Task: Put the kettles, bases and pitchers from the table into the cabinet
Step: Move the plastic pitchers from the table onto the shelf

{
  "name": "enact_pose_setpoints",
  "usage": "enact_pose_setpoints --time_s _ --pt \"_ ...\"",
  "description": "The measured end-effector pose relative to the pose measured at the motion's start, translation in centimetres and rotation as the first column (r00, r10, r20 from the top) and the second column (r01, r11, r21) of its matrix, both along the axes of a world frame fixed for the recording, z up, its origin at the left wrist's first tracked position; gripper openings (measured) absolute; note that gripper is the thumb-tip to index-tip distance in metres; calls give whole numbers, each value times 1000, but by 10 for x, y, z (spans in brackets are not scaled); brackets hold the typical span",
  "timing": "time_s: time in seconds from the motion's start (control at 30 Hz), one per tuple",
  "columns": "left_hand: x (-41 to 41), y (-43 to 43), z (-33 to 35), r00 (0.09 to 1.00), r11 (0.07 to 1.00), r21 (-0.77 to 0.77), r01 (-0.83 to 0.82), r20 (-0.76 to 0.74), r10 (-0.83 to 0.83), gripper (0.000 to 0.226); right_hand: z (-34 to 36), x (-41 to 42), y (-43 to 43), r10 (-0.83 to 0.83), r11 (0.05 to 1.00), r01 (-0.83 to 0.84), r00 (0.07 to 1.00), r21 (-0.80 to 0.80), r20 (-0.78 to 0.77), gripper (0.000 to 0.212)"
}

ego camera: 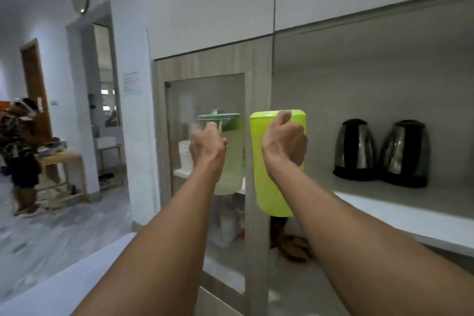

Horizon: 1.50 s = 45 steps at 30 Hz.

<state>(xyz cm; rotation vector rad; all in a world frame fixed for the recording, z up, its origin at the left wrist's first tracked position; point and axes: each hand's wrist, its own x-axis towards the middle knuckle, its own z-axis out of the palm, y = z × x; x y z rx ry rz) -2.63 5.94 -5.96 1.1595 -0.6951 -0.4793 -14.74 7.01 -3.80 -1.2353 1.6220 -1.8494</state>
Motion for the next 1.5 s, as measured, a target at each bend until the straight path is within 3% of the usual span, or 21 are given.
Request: enact_pose_setpoints --time_s 0.2,0.47,0.63,0.77,0.93,1.03,1.13,1.3,1.5 --pt "-117 -53 14 989 989 -48 138 69 -134 48 11 -105 -44 -145 989 145 989 -22 -13 60" --pt "-176 -153 -10 996 997 37 66 65 -68 39 -19 -178 -137 -76 997 78 995 29 -65 62" --pt "-184 -217 -56 993 990 142 0 119 -17 47 -40 -190 -203 18 999 -14 996 52 -83 64" --pt "-185 -269 -89 997 978 210 -10 79 -6 58 -49 -188 -254 71 996 -66 993 55 -96 62" --pt "-178 -326 -92 994 955 297 -1 104 -32 38 -54 -175 -329 80 997 -78 994 28 -79 62" --pt "-167 -380 -88 996 963 261 63 45 -77 37 -59 -160 -378 51 998 -54 993 -26 -103 61" --pt "-155 -431 -93 977 949 264 171 82 -199 38 -60 -148 -422 -4 998 -3 993 -55 -116 62" --pt "-152 -488 -82 983 953 246 175 15 -184 34 -61 -146 -487 -45 998 40 996 -54 -82 59" --pt "-135 -548 -84 966 944 254 212 91 -241 37 -57 -143 -530 -85 996 85 993 -5 -79 62"
